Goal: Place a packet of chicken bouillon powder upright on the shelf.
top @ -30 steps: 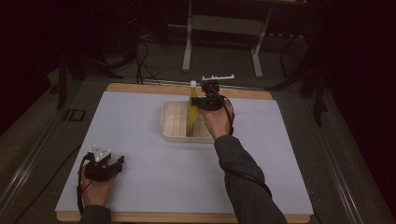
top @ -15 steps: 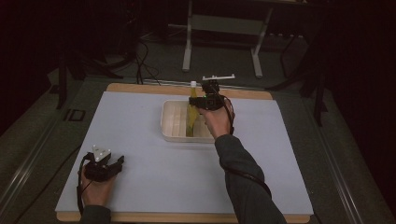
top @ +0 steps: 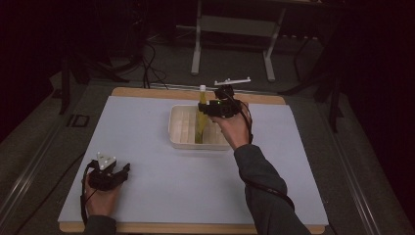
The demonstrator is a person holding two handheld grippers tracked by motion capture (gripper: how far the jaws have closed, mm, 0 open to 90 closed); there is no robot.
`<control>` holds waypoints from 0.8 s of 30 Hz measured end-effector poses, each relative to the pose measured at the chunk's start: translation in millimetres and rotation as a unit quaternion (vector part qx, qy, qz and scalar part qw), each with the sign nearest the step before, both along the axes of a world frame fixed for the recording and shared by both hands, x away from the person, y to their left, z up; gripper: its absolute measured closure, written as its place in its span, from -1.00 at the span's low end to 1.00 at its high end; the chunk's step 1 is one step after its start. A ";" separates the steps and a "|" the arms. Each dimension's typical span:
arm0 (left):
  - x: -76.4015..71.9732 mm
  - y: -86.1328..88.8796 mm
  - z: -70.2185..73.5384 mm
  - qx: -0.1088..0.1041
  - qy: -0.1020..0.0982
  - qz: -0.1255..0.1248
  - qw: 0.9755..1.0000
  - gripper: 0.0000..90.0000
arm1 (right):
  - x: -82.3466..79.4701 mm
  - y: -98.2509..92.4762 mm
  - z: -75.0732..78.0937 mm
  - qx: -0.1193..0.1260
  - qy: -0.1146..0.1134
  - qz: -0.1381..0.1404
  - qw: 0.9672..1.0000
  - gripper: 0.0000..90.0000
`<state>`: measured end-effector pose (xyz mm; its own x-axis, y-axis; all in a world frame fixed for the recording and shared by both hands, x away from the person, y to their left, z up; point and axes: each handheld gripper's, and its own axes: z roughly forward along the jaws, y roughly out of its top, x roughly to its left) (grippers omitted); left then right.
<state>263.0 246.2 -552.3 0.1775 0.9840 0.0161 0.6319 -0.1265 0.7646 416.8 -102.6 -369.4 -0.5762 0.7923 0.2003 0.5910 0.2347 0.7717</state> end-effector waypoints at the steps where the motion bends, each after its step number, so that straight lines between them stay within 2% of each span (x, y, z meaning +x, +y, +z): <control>1: 0.0 0.0 0.0 0.000 0.000 0.000 1.000 0.04 | -2.0 -0.8 1.3 0.000 -0.002 0.005 1.000 0.10; 9: -0.2 0.0 0.1 -0.001 -0.001 0.000 1.000 0.04 | -16.7 -7.1 11.0 -0.011 -0.030 0.031 0.999 0.08; 15: -0.3 -0.2 0.1 -0.002 -0.002 0.000 1.000 0.04 | -28.8 -16.1 16.6 -0.028 -0.053 0.051 0.997 0.09; 24: -0.8 -0.5 0.4 -0.002 -0.004 -0.002 1.000 0.04 | -45.7 -30.8 18.4 -0.033 -0.068 0.072 0.995 0.09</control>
